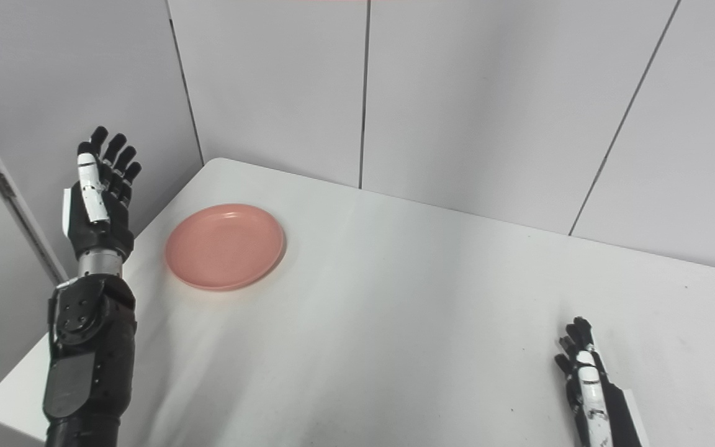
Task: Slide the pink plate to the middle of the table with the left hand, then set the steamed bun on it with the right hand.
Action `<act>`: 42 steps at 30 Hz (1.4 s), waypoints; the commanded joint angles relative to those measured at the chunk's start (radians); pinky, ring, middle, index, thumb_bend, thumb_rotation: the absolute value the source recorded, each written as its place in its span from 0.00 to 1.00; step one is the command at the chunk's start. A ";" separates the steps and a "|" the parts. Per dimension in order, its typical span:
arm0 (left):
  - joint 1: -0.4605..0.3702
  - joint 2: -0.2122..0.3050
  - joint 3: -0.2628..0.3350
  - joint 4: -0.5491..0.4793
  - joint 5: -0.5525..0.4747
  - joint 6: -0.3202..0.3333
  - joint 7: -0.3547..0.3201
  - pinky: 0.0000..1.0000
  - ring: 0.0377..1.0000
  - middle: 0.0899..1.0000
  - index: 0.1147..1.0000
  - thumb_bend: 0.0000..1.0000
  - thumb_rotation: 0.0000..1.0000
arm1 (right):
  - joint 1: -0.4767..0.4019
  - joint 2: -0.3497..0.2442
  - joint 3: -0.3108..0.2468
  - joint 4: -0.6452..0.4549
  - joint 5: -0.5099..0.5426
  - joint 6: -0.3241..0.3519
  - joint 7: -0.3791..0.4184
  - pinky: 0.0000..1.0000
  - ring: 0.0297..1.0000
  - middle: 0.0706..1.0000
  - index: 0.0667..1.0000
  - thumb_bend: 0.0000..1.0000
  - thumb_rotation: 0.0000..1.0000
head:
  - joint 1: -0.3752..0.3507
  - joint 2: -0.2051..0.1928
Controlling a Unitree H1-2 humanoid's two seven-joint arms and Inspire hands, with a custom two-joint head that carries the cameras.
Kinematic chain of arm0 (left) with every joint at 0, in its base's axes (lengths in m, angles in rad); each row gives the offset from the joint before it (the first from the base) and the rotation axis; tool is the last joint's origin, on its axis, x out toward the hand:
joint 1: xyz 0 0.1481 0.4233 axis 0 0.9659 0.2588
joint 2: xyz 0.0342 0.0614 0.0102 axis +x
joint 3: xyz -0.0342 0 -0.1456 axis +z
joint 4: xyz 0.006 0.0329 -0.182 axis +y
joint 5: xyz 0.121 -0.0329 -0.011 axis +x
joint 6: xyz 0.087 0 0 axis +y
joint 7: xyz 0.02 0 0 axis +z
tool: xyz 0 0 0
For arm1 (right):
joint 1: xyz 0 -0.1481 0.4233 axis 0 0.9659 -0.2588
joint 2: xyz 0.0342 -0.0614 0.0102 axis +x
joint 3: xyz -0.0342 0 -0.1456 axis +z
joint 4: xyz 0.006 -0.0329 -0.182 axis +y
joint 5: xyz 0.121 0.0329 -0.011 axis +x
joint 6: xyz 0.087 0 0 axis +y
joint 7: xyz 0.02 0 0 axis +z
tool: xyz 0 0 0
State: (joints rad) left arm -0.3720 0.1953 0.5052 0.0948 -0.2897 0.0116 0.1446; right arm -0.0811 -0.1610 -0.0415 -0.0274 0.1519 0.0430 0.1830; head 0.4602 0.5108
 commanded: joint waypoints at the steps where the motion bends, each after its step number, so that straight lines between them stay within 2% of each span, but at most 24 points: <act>1: -0.041 0.034 0.003 0.000 -0.015 -0.053 -0.003 0.92 0.90 0.90 0.88 0.49 1.00 | 0.002 -0.022 -0.023 0.009 -0.005 0.034 -0.019 1.00 1.00 1.00 1.00 0.07 1.00 | 0.001 0.002; 8: -0.047 0.054 0.002 0.088 -0.041 -0.082 -0.013 0.93 0.91 0.91 0.90 0.49 1.00 | 0.003 -0.023 -0.022 0.006 -0.002 0.037 -0.015 1.00 1.00 1.00 1.00 0.08 1.00 | 0.002 0.002; 16: -0.045 0.069 -0.005 0.135 -0.070 -0.087 -0.023 0.95 0.92 0.92 0.91 0.51 1.00 | 0.003 -0.025 -0.021 0.003 -0.002 0.044 -0.015 1.00 1.00 1.00 1.00 0.07 1.00 | 0.006 0.003; 26: -0.049 0.076 -0.008 0.186 -0.086 -0.079 -0.018 0.94 0.92 0.92 0.91 0.50 1.00 | 0.003 -0.026 -0.020 -0.001 0.001 0.049 -0.014 1.00 1.00 1.00 1.00 0.06 1.00 | 0.010 0.007; 31: -0.047 0.070 -0.006 0.180 -0.107 -0.054 -0.016 0.92 0.91 0.92 0.92 0.47 1.00 | 0.003 -0.024 -0.020 -0.002 0.001 0.050 -0.017 1.00 1.00 1.00 1.00 0.05 1.00 | 0.006 0.009; 42: -0.055 0.074 -0.017 0.278 -0.103 -0.046 -0.003 0.92 0.90 0.90 0.90 0.46 1.00 | 0.005 -0.020 -0.020 -0.010 0.000 0.056 -0.020 1.00 1.00 1.00 1.00 0.08 1.00 | 0.006 0.012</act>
State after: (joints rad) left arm -0.3876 0.2410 0.4947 0.3760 -0.4054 -0.0193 0.1440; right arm -0.0831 -0.1664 -0.0438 -0.0352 0.1576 0.0633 0.1823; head 0.4678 0.5231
